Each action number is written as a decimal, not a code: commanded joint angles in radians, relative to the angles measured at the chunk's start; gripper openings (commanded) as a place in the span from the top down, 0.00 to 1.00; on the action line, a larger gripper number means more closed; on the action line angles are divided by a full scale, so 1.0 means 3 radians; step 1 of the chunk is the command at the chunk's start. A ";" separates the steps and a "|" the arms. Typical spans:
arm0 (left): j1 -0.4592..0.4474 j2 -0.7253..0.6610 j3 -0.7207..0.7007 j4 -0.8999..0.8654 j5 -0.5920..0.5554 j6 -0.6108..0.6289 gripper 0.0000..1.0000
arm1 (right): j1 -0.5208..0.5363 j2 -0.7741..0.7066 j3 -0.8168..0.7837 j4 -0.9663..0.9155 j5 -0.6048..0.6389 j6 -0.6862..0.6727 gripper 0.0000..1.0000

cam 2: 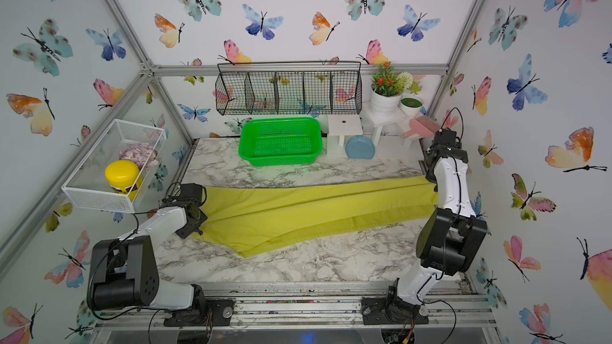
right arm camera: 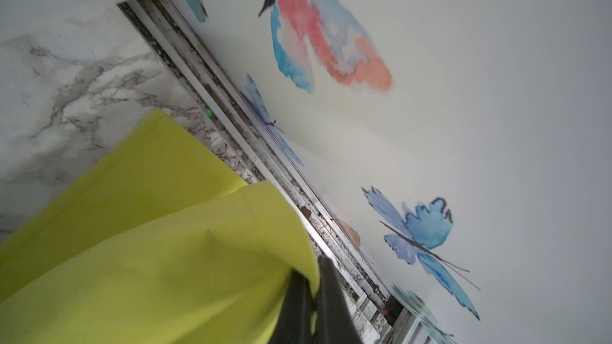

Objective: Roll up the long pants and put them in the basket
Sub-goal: Fold the long pant at the center of the board.

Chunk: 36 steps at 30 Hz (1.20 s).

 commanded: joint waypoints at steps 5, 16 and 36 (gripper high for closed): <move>0.0085 0.0058 -0.0057 0.0088 -0.0091 0.0166 1.00 | -0.0067 -0.0013 -0.0140 0.0140 0.0288 0.0001 0.97; 0.0070 0.0032 -0.0108 0.0146 0.0129 0.0303 0.72 | -0.0059 0.0401 -0.0070 -0.0067 -0.0293 0.0080 0.65; -0.0151 -0.0048 0.0226 0.0065 -0.0041 0.0517 0.52 | -0.0048 0.0974 0.0337 -0.0092 -0.0718 0.0253 0.49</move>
